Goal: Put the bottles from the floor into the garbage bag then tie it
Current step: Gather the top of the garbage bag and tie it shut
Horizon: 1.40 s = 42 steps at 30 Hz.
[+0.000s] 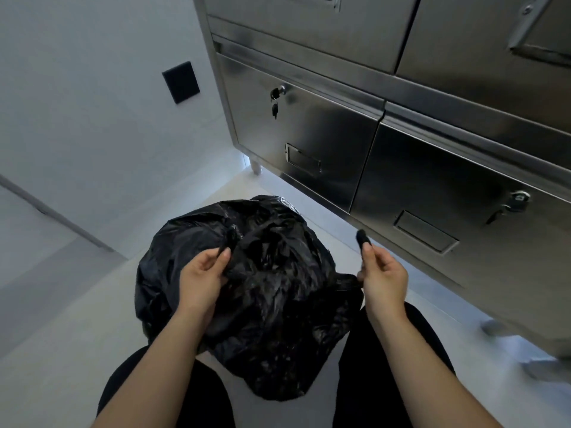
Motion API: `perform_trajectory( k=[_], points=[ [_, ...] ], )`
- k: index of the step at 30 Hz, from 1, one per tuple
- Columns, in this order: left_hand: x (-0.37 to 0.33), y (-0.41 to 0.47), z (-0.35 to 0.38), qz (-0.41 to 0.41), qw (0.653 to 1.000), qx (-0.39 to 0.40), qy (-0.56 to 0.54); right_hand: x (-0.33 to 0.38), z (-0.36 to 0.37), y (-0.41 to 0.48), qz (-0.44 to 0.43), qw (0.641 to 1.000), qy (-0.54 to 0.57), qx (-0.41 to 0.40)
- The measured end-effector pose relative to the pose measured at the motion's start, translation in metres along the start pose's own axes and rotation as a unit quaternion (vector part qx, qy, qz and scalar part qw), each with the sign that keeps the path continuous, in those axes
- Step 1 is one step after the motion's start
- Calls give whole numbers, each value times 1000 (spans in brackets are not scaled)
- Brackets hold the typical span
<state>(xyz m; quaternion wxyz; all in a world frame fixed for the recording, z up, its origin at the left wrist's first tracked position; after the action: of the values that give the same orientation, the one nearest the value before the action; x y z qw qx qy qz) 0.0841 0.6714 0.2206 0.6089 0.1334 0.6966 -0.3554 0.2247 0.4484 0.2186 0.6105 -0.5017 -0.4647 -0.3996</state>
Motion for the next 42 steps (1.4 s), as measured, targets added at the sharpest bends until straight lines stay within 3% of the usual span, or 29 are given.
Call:
perform_trajectory(
  k=[3,6,9,14,20,26,35,42],
  points=[
    [2,2,-18,9,999,-36,39,-9,-17,5,11,1000,-2,-27],
    [-9,0,-6,77,994,15,72,-3,-5,3,0,999,42,-3],
    [-25,-4,17,128,989,72,27,8,13,-1,-25,994,104,26],
    [-28,-10,34,165,985,55,-5,10,37,-12,-76,995,41,45],
    [-21,-15,38,157,987,27,13,10,40,-13,-56,996,29,61],
    [-20,-20,40,158,981,64,93,13,44,-13,-100,992,21,74],
    [-21,-16,46,200,971,73,109,10,54,-14,-140,985,11,98],
    [-17,-6,37,179,976,62,111,6,52,-9,-145,983,-24,112]
  ],
)
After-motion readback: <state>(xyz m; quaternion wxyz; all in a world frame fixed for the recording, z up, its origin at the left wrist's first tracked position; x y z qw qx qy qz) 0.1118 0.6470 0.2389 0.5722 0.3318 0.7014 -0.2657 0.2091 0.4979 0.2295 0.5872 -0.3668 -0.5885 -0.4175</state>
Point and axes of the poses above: each hand's wrist, its own y-axis towards the middle knuckle, its own z-axis out of the palm, x = y × z, the point moved 1 cm from there along y, towards the middle knuckle, and after that the axes turned 9 degrees about x, right-handed, at the moved point
